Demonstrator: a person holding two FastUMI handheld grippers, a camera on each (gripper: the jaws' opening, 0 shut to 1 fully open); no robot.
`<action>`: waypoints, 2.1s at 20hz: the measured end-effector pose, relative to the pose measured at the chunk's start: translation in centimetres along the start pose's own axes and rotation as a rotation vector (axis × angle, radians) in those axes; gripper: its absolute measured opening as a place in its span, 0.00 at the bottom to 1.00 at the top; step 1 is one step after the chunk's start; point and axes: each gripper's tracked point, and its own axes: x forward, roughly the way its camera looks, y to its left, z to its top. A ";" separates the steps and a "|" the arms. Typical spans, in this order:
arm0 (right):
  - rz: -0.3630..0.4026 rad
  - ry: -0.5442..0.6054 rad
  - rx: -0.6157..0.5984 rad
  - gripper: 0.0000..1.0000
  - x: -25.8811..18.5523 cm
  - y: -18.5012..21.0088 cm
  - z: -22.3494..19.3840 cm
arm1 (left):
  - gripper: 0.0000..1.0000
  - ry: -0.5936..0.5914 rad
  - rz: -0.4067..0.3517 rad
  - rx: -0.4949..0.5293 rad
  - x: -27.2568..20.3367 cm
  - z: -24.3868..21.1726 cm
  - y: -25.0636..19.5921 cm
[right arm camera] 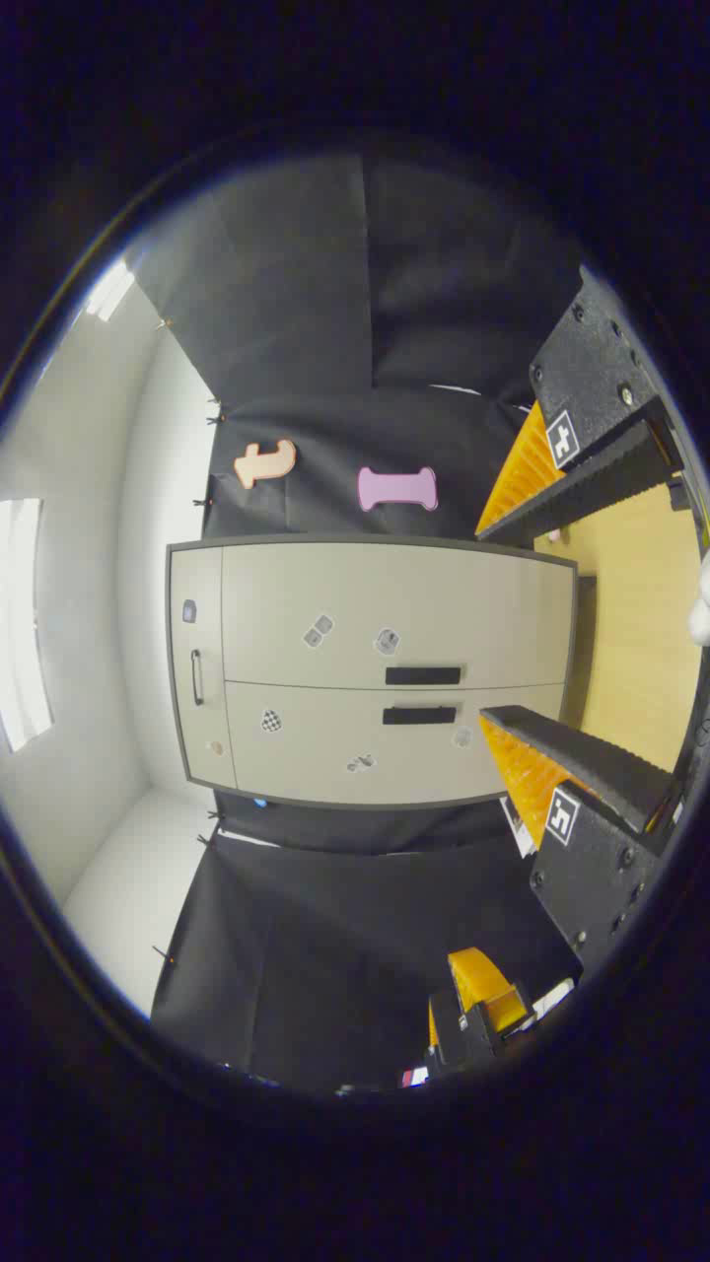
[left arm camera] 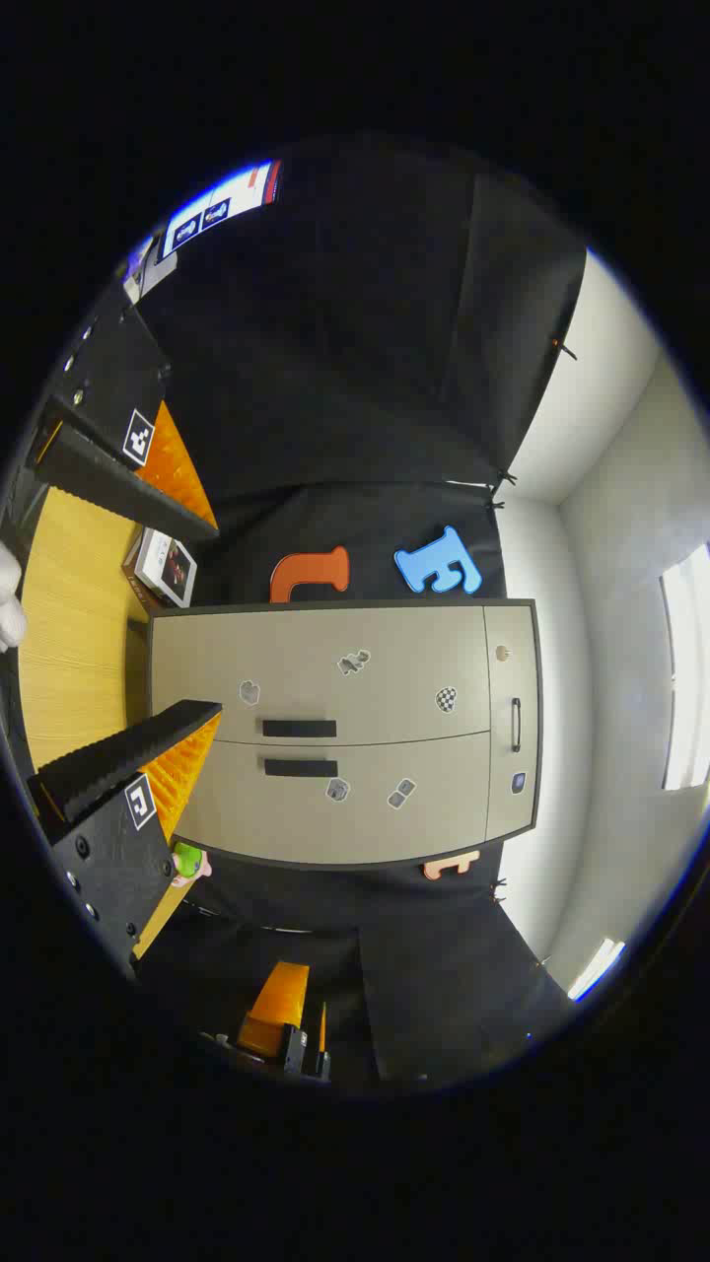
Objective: Open the right door of the double-door shoe cabinet with the right hand, and open the left door with the left hand.
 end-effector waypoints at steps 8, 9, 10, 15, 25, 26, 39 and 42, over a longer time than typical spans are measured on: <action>-0.002 0.013 0.003 1.00 0.1 0.0 -0.1 | 0.96 0.002 0.000 0.004 0.2 0.2 0.1; -0.005 0.010 0.001 1.00 0.1 0.0 -0.1 | 0.96 0.001 -0.002 0.004 0.2 0.2 0.1; -0.012 0.007 -0.001 1.00 0.1 -0.1 -0.1 | 0.96 0.001 -0.006 0.005 0.4 0.1 0.0; -0.028 0.001 -0.004 1.00 0.1 -0.2 0.0 | 0.96 0.000 -0.014 0.005 0.7 0.2 0.1; -0.060 0.017 -0.012 1.00 4.9 0.5 0.2 | 0.96 0.014 -0.023 0.020 0.9 -0.2 1.4; -0.062 0.020 -0.008 1.00 5.9 0.7 0.0 | 0.96 0.019 -0.021 0.028 0.8 -0.3 1.7; -0.030 0.012 0.027 1.00 24.5 6.2 -0.4 | 0.96 0.034 0.092 0.054 1.0 -1.1 2.8; -0.020 0.015 0.008 0.98 29.5 7.1 -0.7 | 0.96 0.050 0.118 0.037 1.8 -1.5 2.2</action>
